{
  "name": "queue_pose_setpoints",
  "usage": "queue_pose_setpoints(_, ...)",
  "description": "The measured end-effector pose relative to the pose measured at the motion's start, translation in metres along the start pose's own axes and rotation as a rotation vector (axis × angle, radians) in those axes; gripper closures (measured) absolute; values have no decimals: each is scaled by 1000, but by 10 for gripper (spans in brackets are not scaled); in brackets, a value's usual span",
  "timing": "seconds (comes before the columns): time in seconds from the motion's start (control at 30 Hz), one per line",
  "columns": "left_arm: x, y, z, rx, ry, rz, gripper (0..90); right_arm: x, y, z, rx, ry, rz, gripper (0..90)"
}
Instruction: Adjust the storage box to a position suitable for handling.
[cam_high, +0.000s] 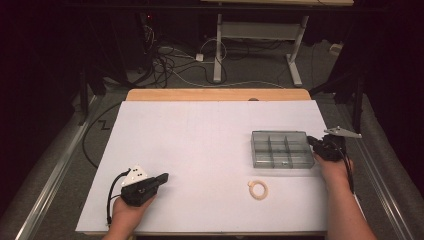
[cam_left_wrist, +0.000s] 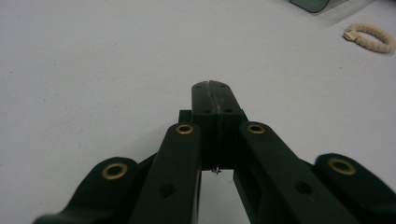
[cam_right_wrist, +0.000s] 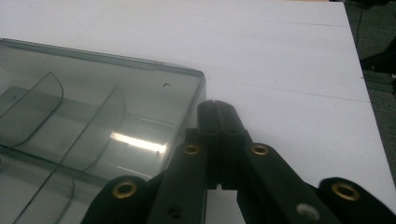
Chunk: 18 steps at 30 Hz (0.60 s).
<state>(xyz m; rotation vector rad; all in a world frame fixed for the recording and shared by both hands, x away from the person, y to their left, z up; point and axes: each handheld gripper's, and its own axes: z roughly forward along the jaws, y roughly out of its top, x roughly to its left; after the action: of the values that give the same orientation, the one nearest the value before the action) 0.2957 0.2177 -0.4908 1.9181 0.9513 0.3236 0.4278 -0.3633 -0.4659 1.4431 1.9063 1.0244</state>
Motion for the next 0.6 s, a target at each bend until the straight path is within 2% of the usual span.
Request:
queue_pose_setpoints(0.17, 0, 0, 0, -2, -1, -3, 879, 1, 0, 0, -7, 3, -1, 900)
queue_pose_setpoints(0.37, 0, 0, 0, 0, -2, -3, 879, 9, 1, 4, -5, 26, -17, 900)
queue_pose_setpoints(0.6, 0, 0, -1, -2, -4, 0, 879, 34, 8, 13, 9, 64, -80, 900)
